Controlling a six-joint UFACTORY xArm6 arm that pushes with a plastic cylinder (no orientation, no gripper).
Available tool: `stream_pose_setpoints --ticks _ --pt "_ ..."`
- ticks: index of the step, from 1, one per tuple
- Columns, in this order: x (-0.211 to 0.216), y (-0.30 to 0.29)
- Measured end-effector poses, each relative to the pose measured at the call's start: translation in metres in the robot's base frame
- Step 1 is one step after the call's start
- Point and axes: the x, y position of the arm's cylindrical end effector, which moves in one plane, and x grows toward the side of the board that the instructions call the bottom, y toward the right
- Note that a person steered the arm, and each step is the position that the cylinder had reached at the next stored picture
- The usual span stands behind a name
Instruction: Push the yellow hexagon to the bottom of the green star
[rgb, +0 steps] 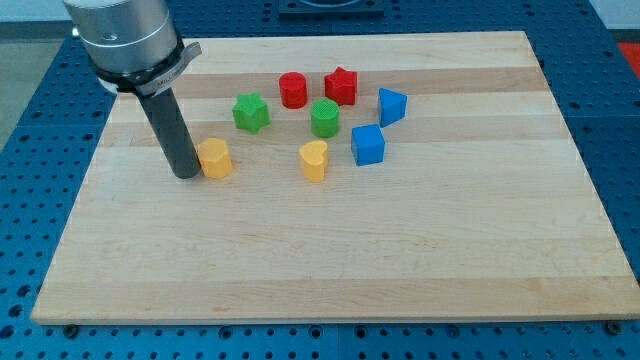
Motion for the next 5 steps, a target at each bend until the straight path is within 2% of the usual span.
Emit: stream_pose_setpoints --ticks 5 --pt "-0.017 0.049"
